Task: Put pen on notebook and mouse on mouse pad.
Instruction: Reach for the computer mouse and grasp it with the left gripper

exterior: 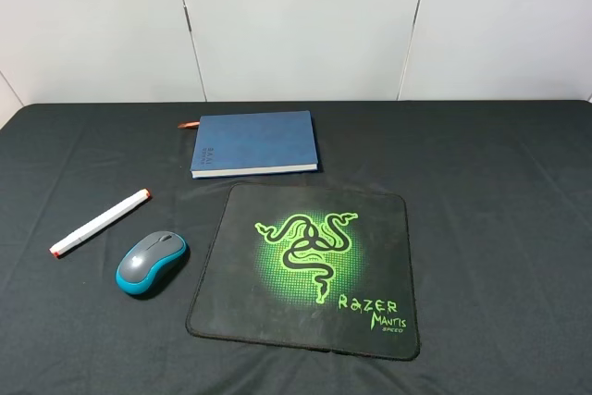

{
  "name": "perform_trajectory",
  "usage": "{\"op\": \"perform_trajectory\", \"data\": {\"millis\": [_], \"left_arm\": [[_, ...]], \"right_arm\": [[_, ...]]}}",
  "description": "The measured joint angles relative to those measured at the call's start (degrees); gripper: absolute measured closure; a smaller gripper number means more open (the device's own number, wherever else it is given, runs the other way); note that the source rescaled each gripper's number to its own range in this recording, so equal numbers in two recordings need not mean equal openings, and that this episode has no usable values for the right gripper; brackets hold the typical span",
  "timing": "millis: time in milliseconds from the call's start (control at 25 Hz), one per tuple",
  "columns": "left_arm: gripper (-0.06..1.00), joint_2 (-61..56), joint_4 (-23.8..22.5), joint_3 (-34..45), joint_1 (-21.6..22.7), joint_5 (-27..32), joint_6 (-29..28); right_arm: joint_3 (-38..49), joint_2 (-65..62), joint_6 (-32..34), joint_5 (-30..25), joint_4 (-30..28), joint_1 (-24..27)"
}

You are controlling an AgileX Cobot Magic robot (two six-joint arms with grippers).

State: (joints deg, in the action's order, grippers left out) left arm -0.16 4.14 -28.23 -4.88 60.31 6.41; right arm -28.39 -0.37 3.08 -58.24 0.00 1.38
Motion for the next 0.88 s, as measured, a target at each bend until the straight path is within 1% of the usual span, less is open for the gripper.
{"op": "perform_trajectory", "data": {"millis": [880], "left_arm": [[-0.06, 0.00, 0.00, 0.00, 0.00, 0.00, 0.00]], "right_arm": [[0.00, 0.00, 0.00, -0.05, 0.00, 0.00]]}}
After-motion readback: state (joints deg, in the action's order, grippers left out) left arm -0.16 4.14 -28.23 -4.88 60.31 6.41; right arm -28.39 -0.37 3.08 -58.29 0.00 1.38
